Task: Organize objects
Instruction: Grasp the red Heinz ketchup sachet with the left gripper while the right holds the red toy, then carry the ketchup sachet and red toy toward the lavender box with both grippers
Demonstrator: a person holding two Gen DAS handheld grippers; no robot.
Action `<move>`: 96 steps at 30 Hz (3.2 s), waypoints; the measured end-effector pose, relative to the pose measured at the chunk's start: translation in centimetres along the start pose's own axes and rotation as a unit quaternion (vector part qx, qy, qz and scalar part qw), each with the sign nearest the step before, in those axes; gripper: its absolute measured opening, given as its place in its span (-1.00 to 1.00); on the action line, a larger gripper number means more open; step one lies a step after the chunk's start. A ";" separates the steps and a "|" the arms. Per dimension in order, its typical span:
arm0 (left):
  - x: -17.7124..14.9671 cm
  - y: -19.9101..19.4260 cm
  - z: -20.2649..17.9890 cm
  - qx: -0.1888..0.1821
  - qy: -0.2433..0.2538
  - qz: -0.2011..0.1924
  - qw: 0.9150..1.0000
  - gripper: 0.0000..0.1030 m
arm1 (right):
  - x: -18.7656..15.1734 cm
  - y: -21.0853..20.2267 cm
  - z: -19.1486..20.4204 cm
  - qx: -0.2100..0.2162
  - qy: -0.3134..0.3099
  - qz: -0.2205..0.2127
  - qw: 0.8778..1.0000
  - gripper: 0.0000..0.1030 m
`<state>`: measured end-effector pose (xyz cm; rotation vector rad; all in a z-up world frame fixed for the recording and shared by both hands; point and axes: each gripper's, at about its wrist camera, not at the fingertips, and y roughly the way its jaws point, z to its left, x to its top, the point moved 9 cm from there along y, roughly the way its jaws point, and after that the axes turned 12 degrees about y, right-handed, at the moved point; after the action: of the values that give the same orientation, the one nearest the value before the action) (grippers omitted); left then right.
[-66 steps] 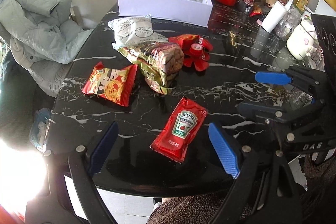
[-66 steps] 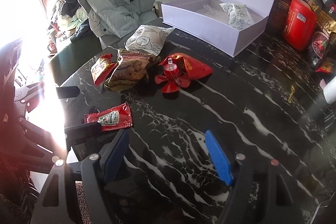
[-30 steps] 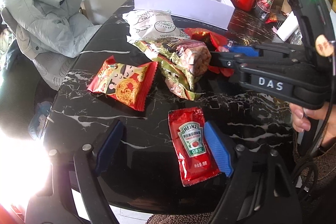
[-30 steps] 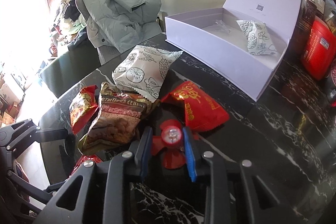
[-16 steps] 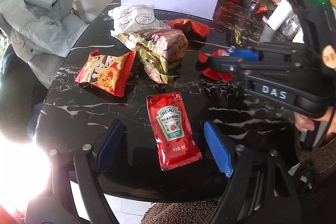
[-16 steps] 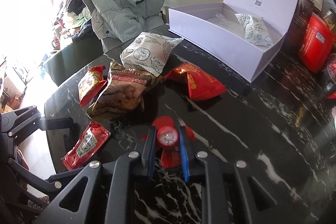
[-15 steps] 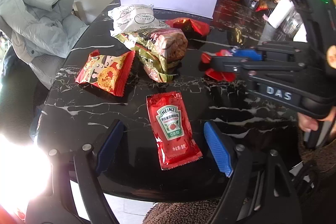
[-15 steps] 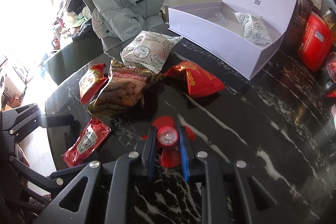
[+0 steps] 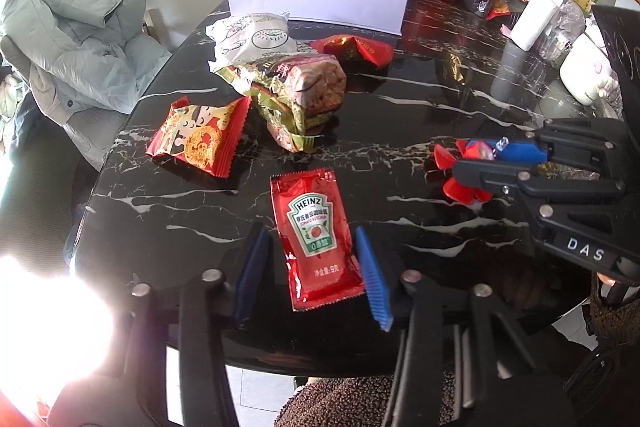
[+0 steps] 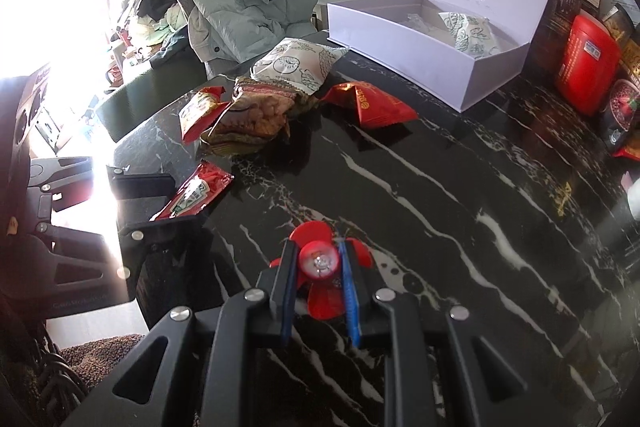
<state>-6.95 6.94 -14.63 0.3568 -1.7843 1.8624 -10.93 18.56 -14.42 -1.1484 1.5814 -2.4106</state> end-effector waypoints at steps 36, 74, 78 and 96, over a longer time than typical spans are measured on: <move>1.0 -0.2 0.2 -0.007 0.003 -0.007 1.000 -0.72 | 0.1 -0.1 -0.2 0.018 0.021 -0.018 0.999 -0.56; 1.3 -2.4 1.4 -0.051 -0.025 -0.010 0.998 -0.82 | 0.5 -1.6 0.7 0.052 0.024 -0.024 0.998 -0.56; 1.7 -3.5 1.4 -0.054 -0.024 -0.025 0.998 -0.82 | 0.6 -1.6 1.1 0.056 0.021 -0.023 0.998 -0.56; 4.8 -6.3 0.0 -0.057 0.008 -0.058 0.997 -0.82 | 2.5 -3.7 1.6 0.047 -0.005 -0.043 0.998 -0.56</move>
<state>-7.55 7.74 -6.76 0.3924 -1.8097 1.6707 -10.46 18.07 -9.71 -1.2352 1.4263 -2.4979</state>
